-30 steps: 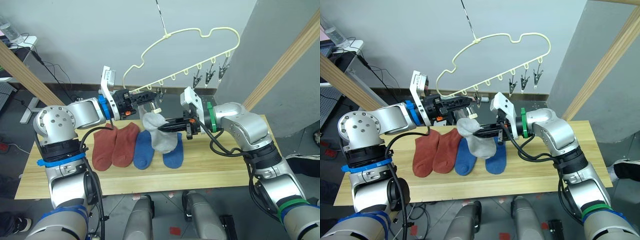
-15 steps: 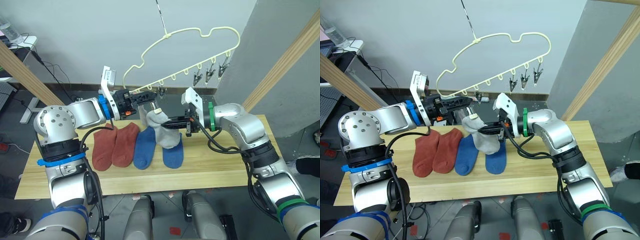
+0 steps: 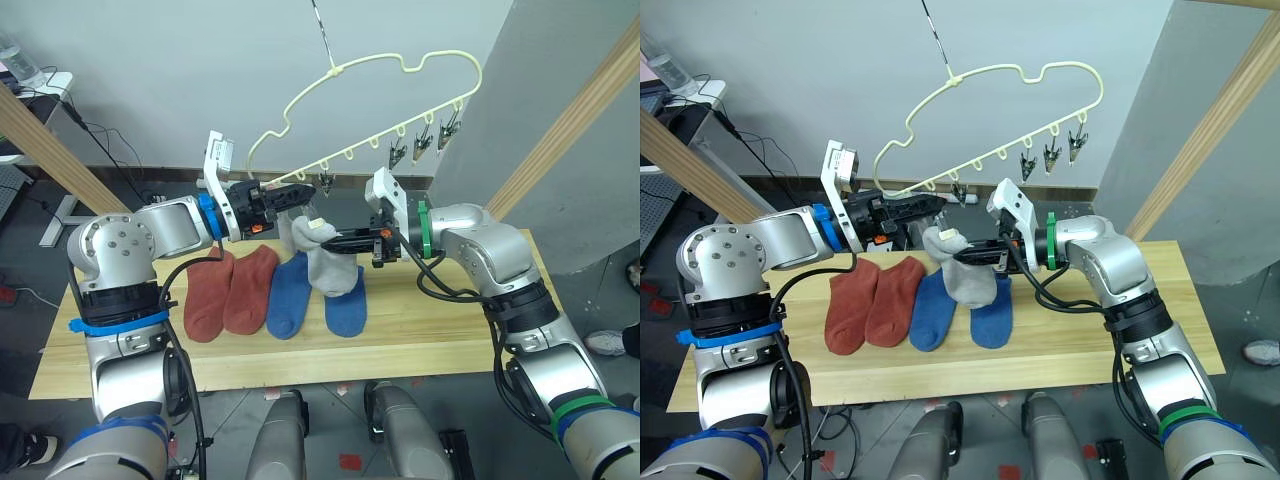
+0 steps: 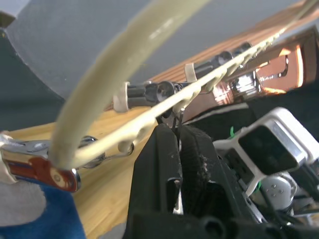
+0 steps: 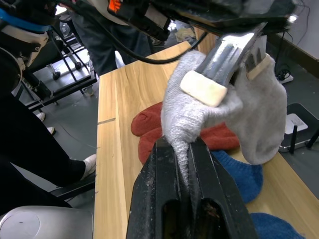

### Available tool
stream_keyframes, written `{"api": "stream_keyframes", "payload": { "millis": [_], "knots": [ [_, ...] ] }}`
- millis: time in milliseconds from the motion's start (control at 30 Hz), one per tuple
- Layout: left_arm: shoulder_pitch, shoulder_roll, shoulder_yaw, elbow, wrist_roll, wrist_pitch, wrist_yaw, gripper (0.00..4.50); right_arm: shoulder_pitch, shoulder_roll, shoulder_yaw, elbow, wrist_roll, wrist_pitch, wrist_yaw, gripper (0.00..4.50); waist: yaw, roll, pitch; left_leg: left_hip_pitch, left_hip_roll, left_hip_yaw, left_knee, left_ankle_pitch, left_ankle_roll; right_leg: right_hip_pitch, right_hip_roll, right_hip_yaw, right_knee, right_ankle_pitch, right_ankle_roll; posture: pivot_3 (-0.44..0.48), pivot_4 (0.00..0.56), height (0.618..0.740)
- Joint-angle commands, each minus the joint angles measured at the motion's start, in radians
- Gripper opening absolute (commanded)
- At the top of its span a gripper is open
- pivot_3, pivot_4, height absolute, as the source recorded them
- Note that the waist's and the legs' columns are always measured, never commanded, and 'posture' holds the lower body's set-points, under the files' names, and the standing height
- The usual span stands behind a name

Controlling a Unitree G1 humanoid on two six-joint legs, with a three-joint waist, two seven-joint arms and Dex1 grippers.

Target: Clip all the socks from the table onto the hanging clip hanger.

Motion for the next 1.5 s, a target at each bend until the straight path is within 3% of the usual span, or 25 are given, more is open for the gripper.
{"api": "stream_keyframes", "payload": {
  "millis": [33, 367, 400, 567, 800, 867, 967, 1033, 1133, 1233, 1333, 1500],
  "knots": [
    [-0.005, 0.002, 0.011, -0.009, -0.030, 0.011, -0.011, 1.52, -0.008, 0.005, -0.021, -0.021, 0.007, -0.021, -0.007, 0.00, 0.000, 0.000, 0.000, 0.000, 0.000, 0.000, 0.000, 0.000, 0.000, 0.000, 0.000, 0.000, 0.000, 0.000, 0.000, -0.030, 0.301, 0.740],
    [0.014, 0.053, -0.013, -0.074, -0.007, 0.010, -0.018, 4.49, -0.011, 0.038, -0.018, 0.009, -0.015, -0.037, -0.076, 0.00, -0.002, 0.000, 0.000, 0.000, 0.000, 0.000, 0.000, 0.000, 0.000, 0.000, 0.000, 0.000, 0.000, 0.000, 0.000, -0.032, 0.298, 0.740],
    [0.027, 0.069, -0.017, -0.100, -0.005, 0.012, -0.018, 4.49, -0.010, 0.047, -0.019, 0.012, -0.019, -0.038, -0.092, 0.00, -0.004, 0.000, 0.000, 0.000, 0.000, 0.000, 0.000, 0.000, 0.000, 0.000, 0.000, 0.000, 0.000, 0.000, 0.000, -0.029, 0.294, 0.740],
    [0.169, 0.181, -0.069, -0.333, 0.023, -0.027, -0.026, 4.50, 0.000, 0.087, -0.013, 0.006, -0.034, -0.047, -0.135, 1.43, -0.004, 0.000, 0.000, 0.000, 0.002, 0.001, -0.002, 0.000, 0.000, -0.002, 0.000, 0.001, 0.000, 0.000, 0.000, -0.011, 0.289, 0.740],
    [0.273, 0.161, -0.061, -0.450, 0.055, -0.107, 0.038, 4.50, 0.052, 0.070, -0.020, -0.067, -0.031, -0.029, -0.156, 3.95, 0.024, 0.000, 0.000, -0.001, 0.000, 0.000, 0.000, 0.000, 0.000, -0.001, 0.000, 0.000, -0.001, 0.000, 0.000, 0.009, 0.278, 0.740],
    [0.318, 0.147, -0.102, -0.495, 0.151, -0.214, 0.074, 4.50, 0.106, 0.038, -0.038, -0.153, -0.028, -0.005, -0.182, 4.47, 0.027, 0.000, 0.000, -0.001, 0.000, 0.000, 0.000, 0.000, 0.000, -0.001, 0.000, 0.000, -0.001, 0.000, 0.000, 0.017, 0.272, 0.740],
    [0.391, 0.155, -0.180, -0.577, 0.282, -0.390, 0.057, 4.50, 0.169, 0.020, -0.094, -0.292, -0.014, 0.051, -0.270, 4.47, 0.029, 0.000, -0.001, -0.002, 0.000, 0.000, 0.000, 0.000, 0.000, 0.000, 0.000, 0.001, -0.002, 0.000, 0.000, 0.015, 0.270, 0.740],
    [0.409, 0.099, -0.184, -0.586, 0.340, -0.483, 0.108, 4.50, 0.195, 0.037, -0.141, -0.382, -0.004, 0.066, -0.344, 4.47, 0.029, 0.000, -0.001, -0.002, 0.000, 0.000, 0.000, 0.001, -0.002, -0.001, -0.001, 0.001, -0.002, 0.000, 0.000, 0.014, 0.267, 0.740],
    [0.438, 0.017, -0.199, -0.585, 0.433, -0.608, 0.178, 4.50, 0.227, 0.063, -0.180, -0.494, 0.007, 0.099, -0.430, 4.47, 0.028, -0.001, -0.001, -0.002, 0.001, -0.001, 0.000, 0.001, -0.001, -0.001, -0.001, 0.001, -0.002, 0.000, 0.000, 0.000, 0.266, 0.740],
    [0.465, -0.001, -0.260, -0.548, 0.566, -0.761, 0.183, 4.50, 0.262, 0.085, -0.194, -0.595, 0.013, 0.128, -0.504, 4.47, 0.026, -0.001, -0.002, -0.001, 0.001, 0.000, 0.000, 0.001, -0.001, -0.001, 0.000, 0.001, -0.001, 0.000, -0.001, -0.012, 0.261, 0.740],
    [0.465, -0.035, -0.280, -0.502, 0.621, -0.851, 0.186, 4.50, 0.280, 0.092, -0.201, -0.641, 0.020, 0.139, -0.551, 4.47, 0.025, -0.001, -0.002, -0.001, 0.000, 0.000, 0.000, 0.001, -0.001, -0.001, 0.001, 0.001, -0.001, 0.000, -0.001, -0.023, 0.261, 0.740],
    [0.449, -0.083, -0.307, -0.442, 0.683, -0.943, 0.183, 3.30, 0.283, 0.091, -0.205, -0.666, 0.019, 0.144, -0.599, 4.50, 0.024, -0.001, -0.002, -0.001, 0.000, 0.001, 0.001, 0.001, -0.001, 0.000, 0.002, 0.001, -0.001, 0.001, 0.001, -0.045, 0.267, 0.740]
  ]
}}
